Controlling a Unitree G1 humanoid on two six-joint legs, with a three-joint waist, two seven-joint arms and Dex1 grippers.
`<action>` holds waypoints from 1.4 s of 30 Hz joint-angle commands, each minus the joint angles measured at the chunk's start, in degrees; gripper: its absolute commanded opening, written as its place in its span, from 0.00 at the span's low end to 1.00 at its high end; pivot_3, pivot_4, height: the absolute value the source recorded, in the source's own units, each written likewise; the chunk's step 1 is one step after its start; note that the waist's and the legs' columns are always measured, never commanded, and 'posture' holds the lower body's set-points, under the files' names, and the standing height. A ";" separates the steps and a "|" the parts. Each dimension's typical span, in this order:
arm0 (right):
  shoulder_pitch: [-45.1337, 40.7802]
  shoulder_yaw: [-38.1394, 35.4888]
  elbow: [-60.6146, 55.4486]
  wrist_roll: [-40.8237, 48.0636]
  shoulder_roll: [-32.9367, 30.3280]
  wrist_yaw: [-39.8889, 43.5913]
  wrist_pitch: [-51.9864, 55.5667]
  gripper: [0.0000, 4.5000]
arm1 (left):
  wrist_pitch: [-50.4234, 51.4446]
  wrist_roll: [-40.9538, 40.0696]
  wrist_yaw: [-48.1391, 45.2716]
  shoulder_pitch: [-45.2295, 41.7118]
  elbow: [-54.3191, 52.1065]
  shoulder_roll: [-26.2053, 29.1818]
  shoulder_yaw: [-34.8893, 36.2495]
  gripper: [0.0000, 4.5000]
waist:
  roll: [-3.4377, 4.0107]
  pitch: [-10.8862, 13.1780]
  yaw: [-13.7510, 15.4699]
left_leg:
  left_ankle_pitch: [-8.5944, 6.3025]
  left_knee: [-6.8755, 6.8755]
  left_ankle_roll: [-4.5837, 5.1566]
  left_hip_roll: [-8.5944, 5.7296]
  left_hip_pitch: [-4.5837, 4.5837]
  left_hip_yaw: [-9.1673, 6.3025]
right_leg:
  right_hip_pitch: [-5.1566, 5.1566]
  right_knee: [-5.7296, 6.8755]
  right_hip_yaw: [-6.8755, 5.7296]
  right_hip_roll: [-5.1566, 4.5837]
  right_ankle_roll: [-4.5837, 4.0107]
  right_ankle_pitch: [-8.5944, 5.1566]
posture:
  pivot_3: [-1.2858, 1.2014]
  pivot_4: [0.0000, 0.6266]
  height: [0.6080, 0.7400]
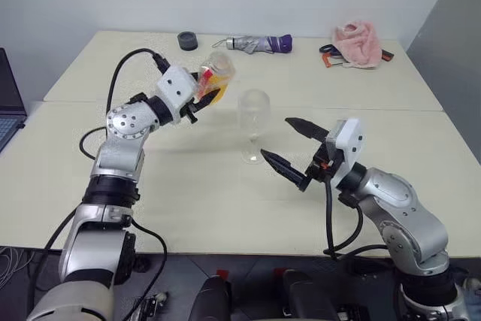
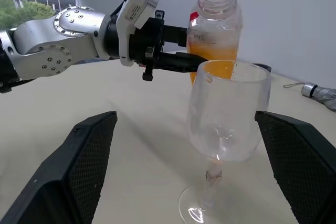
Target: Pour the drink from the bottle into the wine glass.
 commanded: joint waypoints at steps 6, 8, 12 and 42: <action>-2.27 0.99 -1.31 -1.29 1.96 -3.64 0.35 1.00 | -15.72 8.61 5.21 -6.70 6.75 2.00 -2.93 0.37 | 0.00 0.00 -0.03 | 0.00 -0.01 0.00 0.01 0.00 0.00 | 0.00 0.00 -0.01 0.01 0.00 0.00 | 0.52 0.24 1.00; -2.35 1.34 -1.13 -1.55 2.53 -4.38 0.38 1.00 | -18.78 10.43 6.70 -7.82 8.68 2.41 -3.65 0.37 | 0.00 0.00 -0.03 | 0.00 -0.01 0.01 0.01 -0.01 0.01 | -0.01 -0.01 -0.01 0.01 0.00 0.00 | 0.52 0.24 1.00; -2.21 1.93 -0.27 -3.11 2.99 -5.41 -0.38 1.00 | -24.45 14.27 10.46 -10.07 12.49 3.58 -4.86 0.37 | 0.00 0.00 -0.03 | 0.00 -0.01 0.01 0.00 -0.02 0.00 | -0.01 -0.01 -0.02 0.00 0.00 0.00 | 0.52 0.24 1.00; -3.13 2.86 0.90 -5.38 3.10 -5.19 -0.12 1.00 | -38.86 36.36 36.19 -17.90 21.52 10.38 -12.05 0.37 | 0.00 0.00 -0.04 | 0.00 -0.01 0.01 0.00 -0.03 0.00 | -0.03 0.01 -0.06 -0.01 0.00 0.00 | 0.52 0.24 1.00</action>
